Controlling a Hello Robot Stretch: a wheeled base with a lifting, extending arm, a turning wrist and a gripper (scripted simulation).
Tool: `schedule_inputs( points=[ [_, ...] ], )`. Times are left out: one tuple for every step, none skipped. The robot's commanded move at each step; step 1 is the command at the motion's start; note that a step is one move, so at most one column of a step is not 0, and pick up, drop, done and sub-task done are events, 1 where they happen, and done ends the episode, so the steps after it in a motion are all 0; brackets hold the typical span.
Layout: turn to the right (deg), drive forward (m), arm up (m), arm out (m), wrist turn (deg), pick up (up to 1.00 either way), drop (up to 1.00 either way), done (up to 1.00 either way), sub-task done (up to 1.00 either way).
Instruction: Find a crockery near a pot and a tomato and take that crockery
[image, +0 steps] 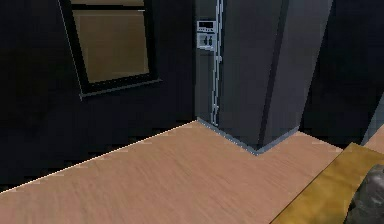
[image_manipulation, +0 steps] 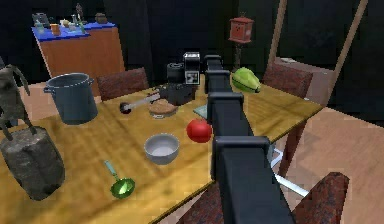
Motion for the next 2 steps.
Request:
schedule_inputs(
  points=[
    [0.0,0.00,0.00,0.00,21.0,0.00,0.00,0.00,0.00],
    [0.0,0.00,-0.28,0.00,0.0,0.00,0.00,0.00,0.00]
  ],
)
